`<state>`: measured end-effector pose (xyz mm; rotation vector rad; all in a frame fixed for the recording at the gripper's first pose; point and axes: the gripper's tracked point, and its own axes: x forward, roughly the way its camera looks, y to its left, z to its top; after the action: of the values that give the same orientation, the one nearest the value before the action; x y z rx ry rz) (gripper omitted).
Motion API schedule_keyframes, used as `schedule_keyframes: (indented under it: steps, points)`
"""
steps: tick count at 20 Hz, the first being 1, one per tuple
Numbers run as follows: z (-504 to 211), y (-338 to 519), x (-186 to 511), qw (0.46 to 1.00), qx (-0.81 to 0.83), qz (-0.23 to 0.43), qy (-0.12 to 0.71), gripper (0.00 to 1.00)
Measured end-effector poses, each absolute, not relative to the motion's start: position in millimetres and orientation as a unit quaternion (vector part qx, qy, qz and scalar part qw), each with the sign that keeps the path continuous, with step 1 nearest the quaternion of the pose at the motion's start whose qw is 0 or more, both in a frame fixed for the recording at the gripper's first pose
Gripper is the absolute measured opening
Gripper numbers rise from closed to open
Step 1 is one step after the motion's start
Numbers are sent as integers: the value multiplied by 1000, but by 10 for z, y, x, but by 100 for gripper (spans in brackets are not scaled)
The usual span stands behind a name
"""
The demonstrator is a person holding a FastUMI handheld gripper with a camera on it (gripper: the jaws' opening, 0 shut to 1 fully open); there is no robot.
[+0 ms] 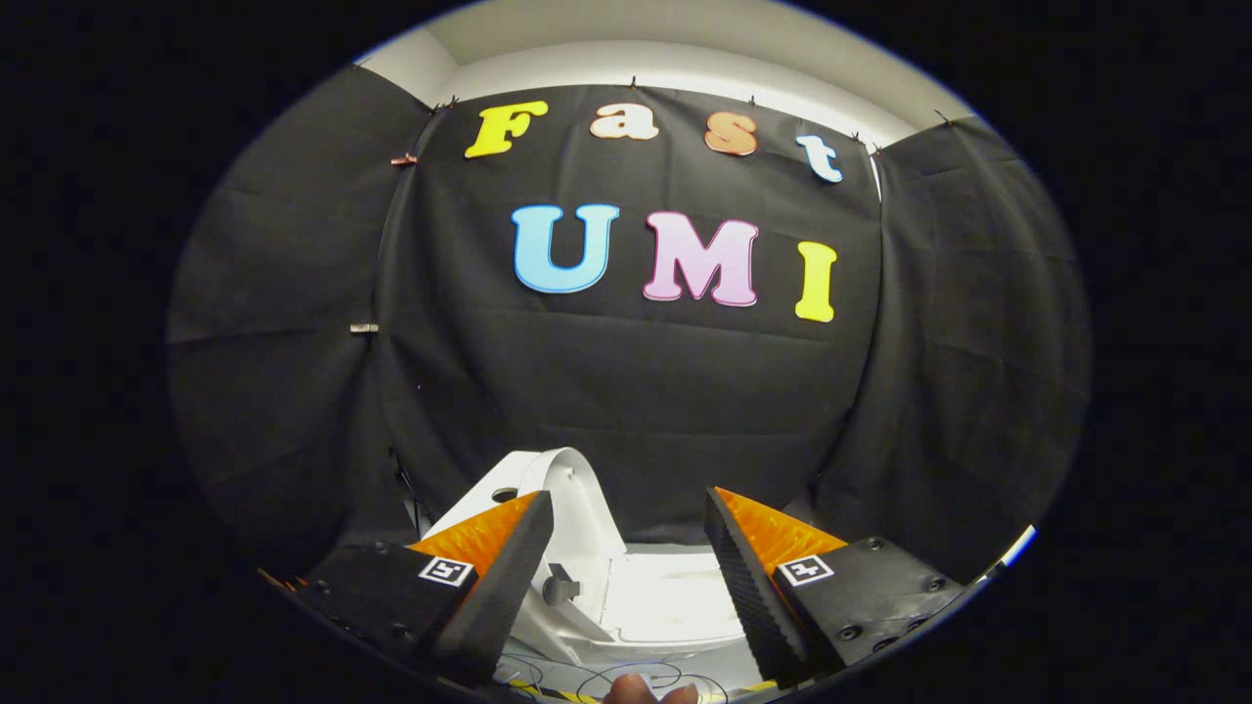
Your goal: Open the toilet lid.
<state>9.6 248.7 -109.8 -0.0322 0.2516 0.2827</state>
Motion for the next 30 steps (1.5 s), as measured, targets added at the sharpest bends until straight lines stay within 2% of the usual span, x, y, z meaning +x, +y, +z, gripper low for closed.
schedule_keyframes:
  steps: [13, 30]
  points:
    - [-192, 1336, 115, 996, 17, 70, 46, 96]
    - [-170, 1320, 107, 996, 22, 74, 38, 97]
